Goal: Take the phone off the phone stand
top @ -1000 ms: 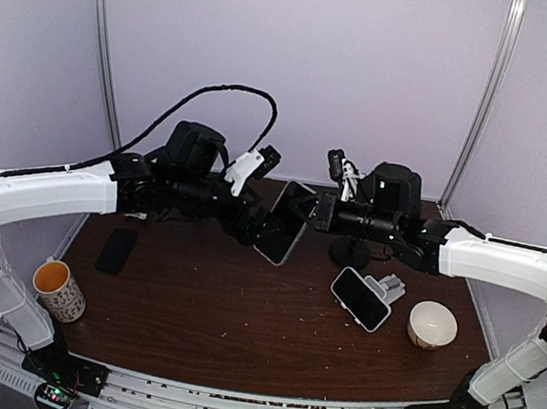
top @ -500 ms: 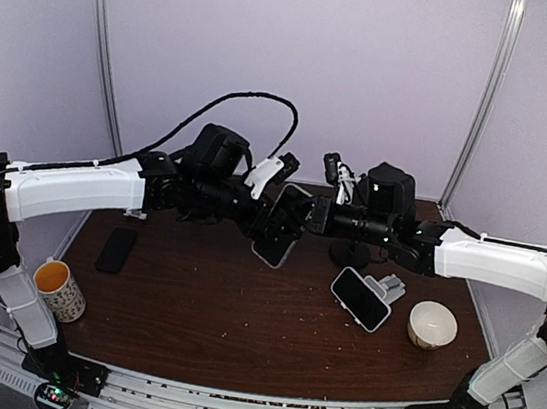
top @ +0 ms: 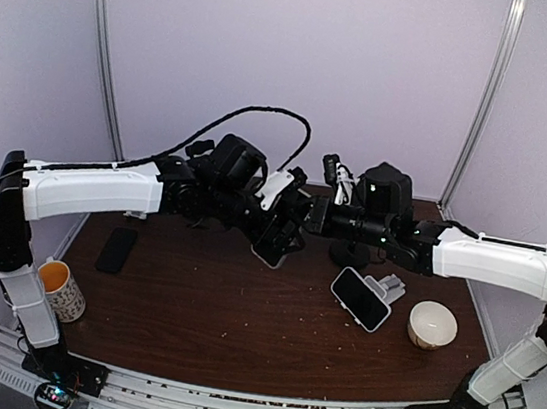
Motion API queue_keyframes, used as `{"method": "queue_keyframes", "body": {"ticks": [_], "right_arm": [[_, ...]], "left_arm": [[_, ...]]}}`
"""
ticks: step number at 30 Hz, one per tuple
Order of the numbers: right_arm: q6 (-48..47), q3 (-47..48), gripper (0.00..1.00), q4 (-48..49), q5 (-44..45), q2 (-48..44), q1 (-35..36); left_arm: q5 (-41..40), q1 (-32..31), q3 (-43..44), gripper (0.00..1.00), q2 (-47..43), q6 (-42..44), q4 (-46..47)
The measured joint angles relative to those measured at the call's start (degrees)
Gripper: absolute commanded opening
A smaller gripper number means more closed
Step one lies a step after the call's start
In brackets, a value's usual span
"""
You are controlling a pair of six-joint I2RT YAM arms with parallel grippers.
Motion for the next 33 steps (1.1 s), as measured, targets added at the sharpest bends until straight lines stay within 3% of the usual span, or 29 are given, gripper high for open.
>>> {"method": "queue_keyframes", "body": {"ticks": [5, 12, 13, 20, 22, 25, 33], "right_arm": [[0.7, 0.0, 0.00, 0.1, 0.0, 0.0, 0.0], [1.6, 0.0, 0.04, 1.2, -0.1, 0.5, 0.0], [1.6, 0.0, 0.07, 1.3, -0.1, 0.5, 0.0], [1.5, 0.0, 0.60, 2.5, 0.0, 0.4, 0.1], [1.0, -0.1, 0.70, 3.0, 0.4, 0.2, 0.1], [-0.8, -0.8, 0.78, 2.5, 1.9, -1.2, 0.0], [-4.9, -2.4, 0.84, 2.8, 3.5, -6.6, -0.7]], "left_arm": [[-1.4, -0.1, 0.0, 0.86, 0.3, -0.2, -0.1], [-3.2, -0.1, 0.0, 0.63, 0.3, -0.5, -0.3], [-3.4, -0.1, 0.0, 0.59, 0.3, -0.5, -0.3], [-5.8, -0.2, -0.3, 0.46, 0.3, -1.0, -0.3], [-6.5, -0.1, -1.0, 0.44, 0.0, -1.2, -0.3], [-7.2, 1.0, -4.4, 0.41, -2.3, -2.2, -0.4], [-6.7, 8.2, -15.3, 0.36, -10.3, -5.2, -1.0]]}}
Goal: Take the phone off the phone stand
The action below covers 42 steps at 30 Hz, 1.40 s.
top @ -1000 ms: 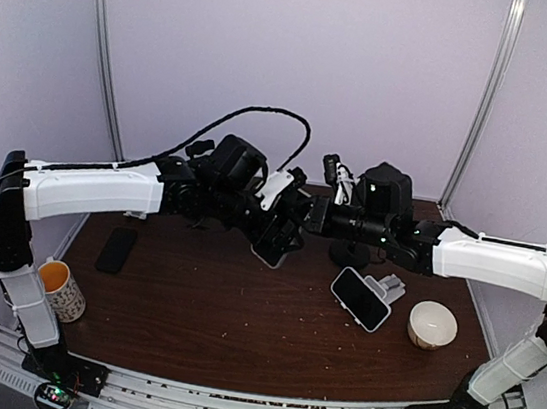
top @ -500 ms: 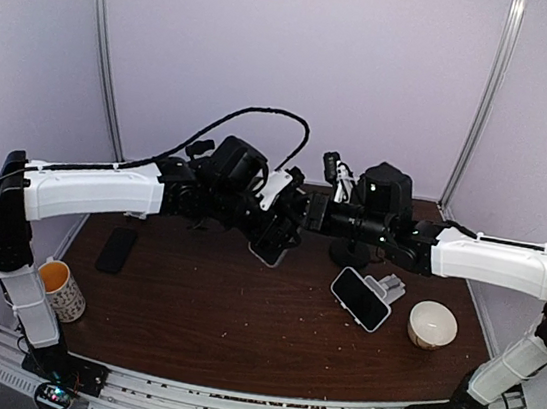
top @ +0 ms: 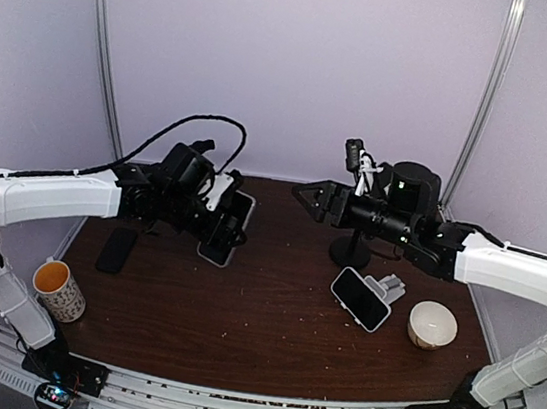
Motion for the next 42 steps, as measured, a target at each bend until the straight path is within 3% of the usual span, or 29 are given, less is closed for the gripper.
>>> {"method": "queue_keyframes", "body": {"ticks": [6, 13, 30, 42], "right_arm": [[-1.5, -3.7, 0.85, 1.1, 0.2, -3.5, -1.7], [-1.5, -4.5, 0.86, 1.6, 0.1, -3.8, -3.2], [-1.5, -6.2, 0.86, 2.0, -0.1, -4.0, -4.3], [-1.4, -6.2, 0.86, 2.0, -0.5, -4.0, -5.1]], "left_arm": [[0.1, 8.2, -7.9, 0.35, -4.3, -2.3, -1.7], [-1.0, 12.0, -11.4, 0.33, -3.8, -3.8, -3.2], [-3.7, 16.3, -12.2, 0.34, 10.6, -7.8, 0.7], [-4.7, 16.3, -12.1, 0.59, 11.9, -9.1, 1.8]]}}
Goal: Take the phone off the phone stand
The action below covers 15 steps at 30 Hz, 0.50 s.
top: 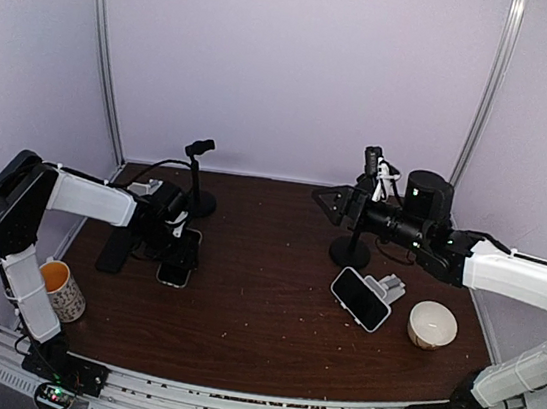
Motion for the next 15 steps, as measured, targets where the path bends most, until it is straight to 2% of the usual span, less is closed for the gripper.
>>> {"method": "queue_keyframes", "body": {"ticks": [7, 15], "right_arm": [[0.0, 0.3, 0.86, -0.2, 0.0, 0.0, -0.6], [-0.8, 2.1, 0.86, -0.9, 0.0, 0.0, -0.9]], "left_arm": [[-0.4, 0.0, -0.1, 0.77, 0.0, -0.1, 0.3], [-3.1, 0.0, -0.1, 0.88, 1.0, 0.0, 2.8]]}}
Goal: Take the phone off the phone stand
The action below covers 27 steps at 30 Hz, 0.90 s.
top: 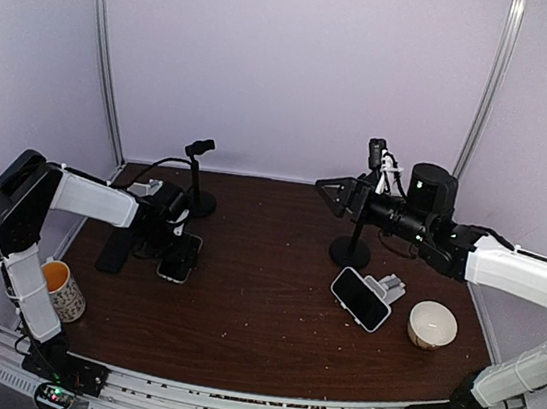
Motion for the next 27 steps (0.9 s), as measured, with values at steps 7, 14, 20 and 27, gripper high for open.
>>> {"method": "queue_keyframes", "body": {"ticks": [7, 14, 20, 27], "right_arm": [[-0.6, 0.1, 0.86, -1.2, 0.0, 0.0, 0.0], [-2.5, 2.0, 0.87, -4.3, 0.0, -0.7, -1.6], [-4.7, 4.4, 0.88, -7.4, -0.4, -2.9, -5.7], [-4.3, 5.3, 0.89, -10.1, 0.1, -4.6, -14.7]], "left_arm": [[-1.7, 0.0, -0.3, 0.94, 0.3, 0.2, 1.3], [-1.9, 0.0, -2.4, 0.98, -1.8, 1.0, 1.7], [-1.9, 0.0, -4.5, 0.98, -9.8, 2.7, 1.4], [-2.9, -0.7, -5.0, 0.98, -20.3, 5.3, 2.5]]}}
